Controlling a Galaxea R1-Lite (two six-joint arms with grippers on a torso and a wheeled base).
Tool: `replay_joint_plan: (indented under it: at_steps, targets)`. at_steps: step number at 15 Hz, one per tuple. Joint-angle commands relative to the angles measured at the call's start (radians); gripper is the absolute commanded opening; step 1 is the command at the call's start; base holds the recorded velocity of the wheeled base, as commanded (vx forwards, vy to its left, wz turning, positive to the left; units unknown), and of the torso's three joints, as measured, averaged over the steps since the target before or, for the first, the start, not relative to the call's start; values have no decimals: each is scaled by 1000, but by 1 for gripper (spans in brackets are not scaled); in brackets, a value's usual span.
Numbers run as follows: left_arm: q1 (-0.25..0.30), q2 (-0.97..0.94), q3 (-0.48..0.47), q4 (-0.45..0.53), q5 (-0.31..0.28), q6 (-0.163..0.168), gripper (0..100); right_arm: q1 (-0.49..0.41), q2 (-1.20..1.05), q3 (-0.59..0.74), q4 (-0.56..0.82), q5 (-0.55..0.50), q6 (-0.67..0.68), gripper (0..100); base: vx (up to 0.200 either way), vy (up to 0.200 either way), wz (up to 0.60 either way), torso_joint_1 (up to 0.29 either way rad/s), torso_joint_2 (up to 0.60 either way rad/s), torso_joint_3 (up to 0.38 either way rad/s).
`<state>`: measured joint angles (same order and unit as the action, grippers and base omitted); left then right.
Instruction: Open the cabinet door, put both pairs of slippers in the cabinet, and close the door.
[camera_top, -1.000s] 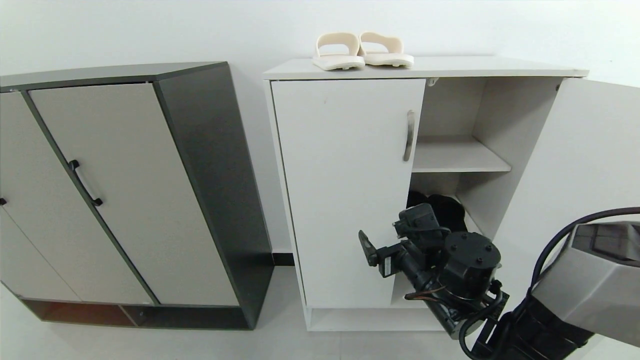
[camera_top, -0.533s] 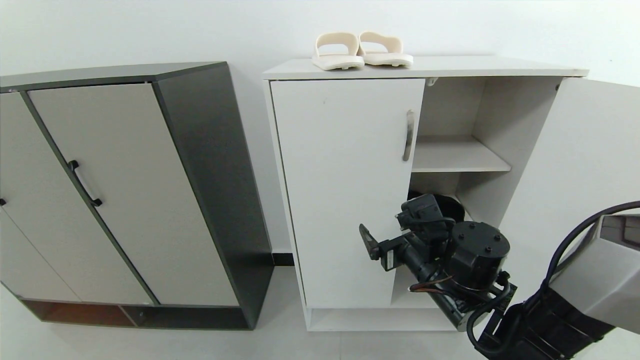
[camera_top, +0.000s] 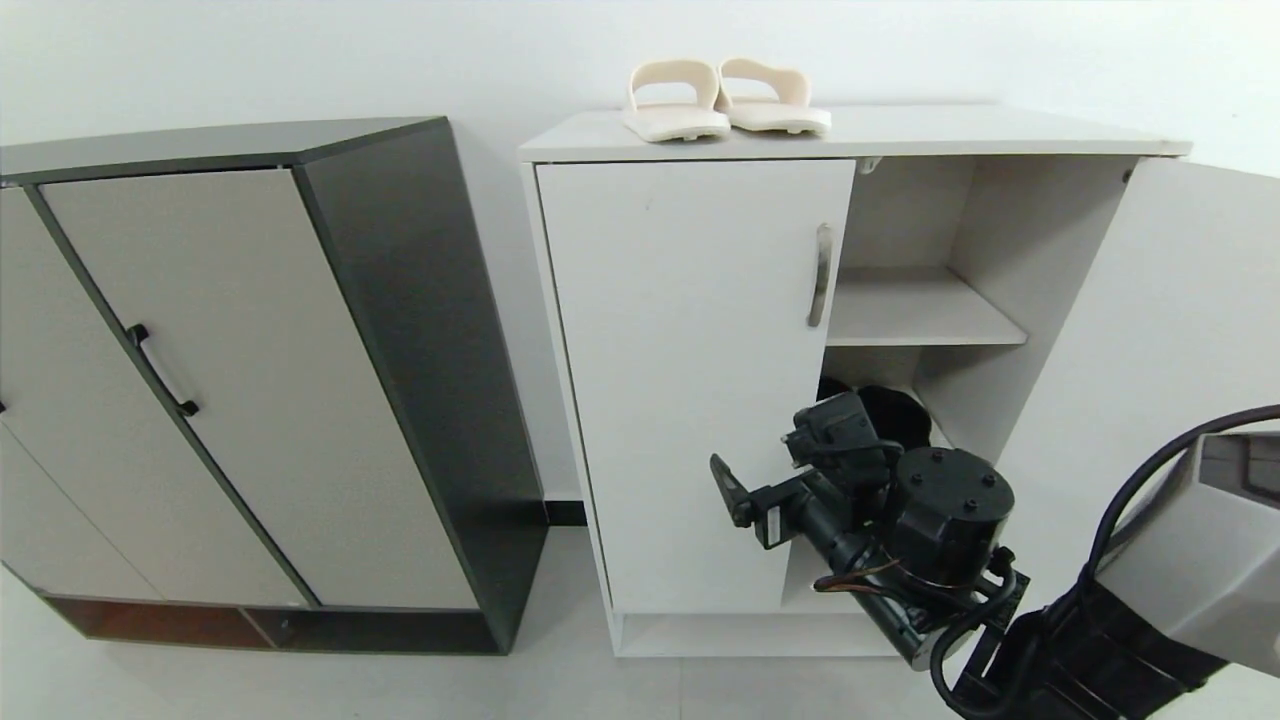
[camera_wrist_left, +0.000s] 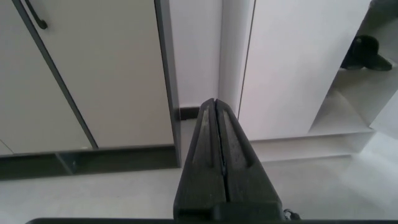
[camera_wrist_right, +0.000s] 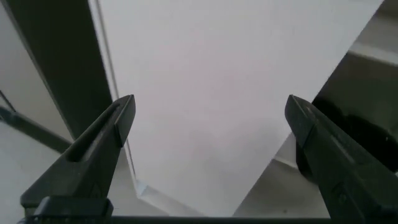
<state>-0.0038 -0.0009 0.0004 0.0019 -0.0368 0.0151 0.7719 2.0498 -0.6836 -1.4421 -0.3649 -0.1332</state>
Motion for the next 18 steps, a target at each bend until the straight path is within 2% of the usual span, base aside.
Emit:
replay_joint_plan:
  at_steps: [1, 10, 18]
  targets:
    - [1, 1, 0, -2, 2, -1, 0, 0, 1, -2, -6, 0, 0, 100, 0, 0, 0, 76, -398, -373]
    - [1, 1, 0, -2, 3, -4, 0, -3, -5, 6, -7, -3, 1, 100, 0, 0, 0, 106, -497, -345]
    - [1, 1, 0, -2, 5, -6, 0, 4, -2, 19, -6, -2, 1, 100, 0, 0, 0, 176, -488, -312]
